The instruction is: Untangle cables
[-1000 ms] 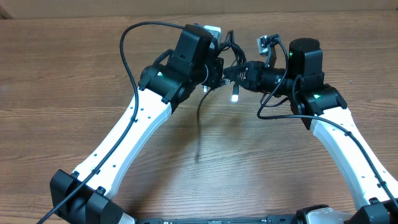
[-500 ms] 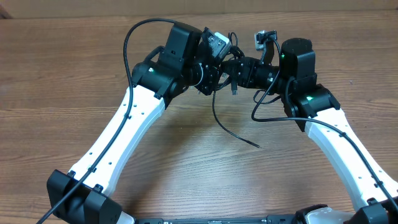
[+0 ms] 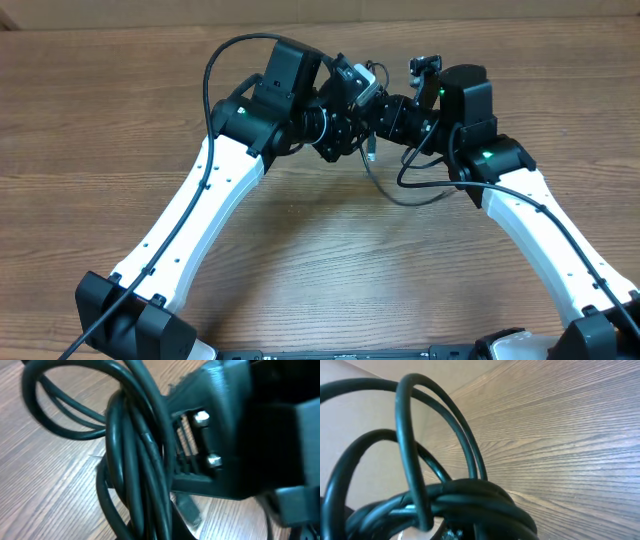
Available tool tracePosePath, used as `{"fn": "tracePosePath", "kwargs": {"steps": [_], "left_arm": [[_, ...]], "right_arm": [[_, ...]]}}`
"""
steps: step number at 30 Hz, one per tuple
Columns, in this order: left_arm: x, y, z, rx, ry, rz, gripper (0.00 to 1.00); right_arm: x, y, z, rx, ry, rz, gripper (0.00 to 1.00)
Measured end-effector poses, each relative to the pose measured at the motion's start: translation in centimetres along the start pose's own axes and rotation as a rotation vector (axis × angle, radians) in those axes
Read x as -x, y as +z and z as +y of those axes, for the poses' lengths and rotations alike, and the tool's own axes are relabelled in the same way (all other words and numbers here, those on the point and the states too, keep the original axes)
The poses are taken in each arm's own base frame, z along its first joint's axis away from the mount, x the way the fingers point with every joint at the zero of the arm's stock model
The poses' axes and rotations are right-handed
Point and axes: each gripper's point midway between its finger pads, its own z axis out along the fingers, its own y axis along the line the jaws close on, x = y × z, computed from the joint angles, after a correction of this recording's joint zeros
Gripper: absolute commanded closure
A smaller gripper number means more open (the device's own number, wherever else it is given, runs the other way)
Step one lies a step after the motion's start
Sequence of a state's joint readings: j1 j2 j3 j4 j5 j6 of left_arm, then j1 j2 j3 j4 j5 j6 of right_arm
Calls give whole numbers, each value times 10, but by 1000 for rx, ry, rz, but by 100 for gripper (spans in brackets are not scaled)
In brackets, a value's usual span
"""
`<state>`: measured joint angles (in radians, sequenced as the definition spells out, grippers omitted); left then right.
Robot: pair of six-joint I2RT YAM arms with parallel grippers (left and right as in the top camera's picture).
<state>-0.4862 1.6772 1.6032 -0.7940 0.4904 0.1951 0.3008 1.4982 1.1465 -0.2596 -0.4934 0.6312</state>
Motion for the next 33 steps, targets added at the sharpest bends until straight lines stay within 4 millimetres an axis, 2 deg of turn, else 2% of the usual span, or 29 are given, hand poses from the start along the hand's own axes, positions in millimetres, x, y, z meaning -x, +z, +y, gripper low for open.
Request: {"fn": "tracePosePath", "kwargs": {"steps": [6,10,14,17,20,22,24,27,29,33], "left_arm": [[3,0,-12,-73,45,-17,96],[0,-2,-11,-83,58,-12,96],[-2,-4,-10,-94,50,-10,96],[-1,-7,-10,-120,42,-23,96],[2,-14,-8,-163,30,-53,96],[4,-20,-8,-206,24,-74,95],[5,-26,-7,-243,14,-96,96],[5,-36,0,-271,-4,-122,96],[1,-42,3,-291,-32,-122,96],[-4,-48,1,-338,-64,-126,96]], "right_arm": [[9,3,14,44,-45,-45,96],[10,10,25,91,-41,-51,96],[8,15,25,99,-18,-41,92],[7,13,27,119,1,-26,75],[8,9,32,173,33,0,72],[9,4,37,220,61,27,66],[9,-3,41,272,83,63,56],[11,-14,43,331,108,104,37],[20,-22,37,342,126,99,31],[44,-40,10,339,167,61,23]]}}
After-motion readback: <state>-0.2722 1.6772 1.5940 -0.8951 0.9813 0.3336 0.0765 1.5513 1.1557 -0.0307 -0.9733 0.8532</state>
